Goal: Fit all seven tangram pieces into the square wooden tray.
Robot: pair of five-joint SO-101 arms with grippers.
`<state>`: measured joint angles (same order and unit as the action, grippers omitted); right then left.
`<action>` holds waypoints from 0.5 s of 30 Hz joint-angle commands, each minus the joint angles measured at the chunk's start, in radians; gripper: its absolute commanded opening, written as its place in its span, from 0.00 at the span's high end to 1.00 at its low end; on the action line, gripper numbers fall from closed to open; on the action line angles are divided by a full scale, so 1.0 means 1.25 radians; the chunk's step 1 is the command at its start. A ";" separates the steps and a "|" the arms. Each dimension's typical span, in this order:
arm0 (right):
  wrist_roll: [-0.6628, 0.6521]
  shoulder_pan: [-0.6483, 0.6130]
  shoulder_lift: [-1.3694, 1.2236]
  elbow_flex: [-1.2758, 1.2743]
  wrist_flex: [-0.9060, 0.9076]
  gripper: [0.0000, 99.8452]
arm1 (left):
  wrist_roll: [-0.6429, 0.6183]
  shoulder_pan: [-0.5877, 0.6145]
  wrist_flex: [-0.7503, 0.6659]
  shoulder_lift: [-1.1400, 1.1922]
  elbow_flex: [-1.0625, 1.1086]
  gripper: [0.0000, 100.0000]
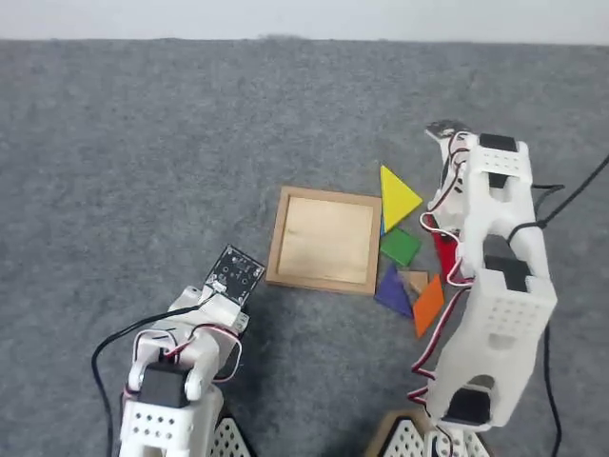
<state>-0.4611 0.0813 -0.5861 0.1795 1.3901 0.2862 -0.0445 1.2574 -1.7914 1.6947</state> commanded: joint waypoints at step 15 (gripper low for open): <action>0.069 -0.047 0.348 -0.365 -0.192 0.62 | 0.007 0.004 -0.001 -0.009 -0.009 0.90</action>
<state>-0.3859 0.0322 -0.2025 -0.2256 1.2321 0.2862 -0.0460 1.2574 -1.7914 1.6947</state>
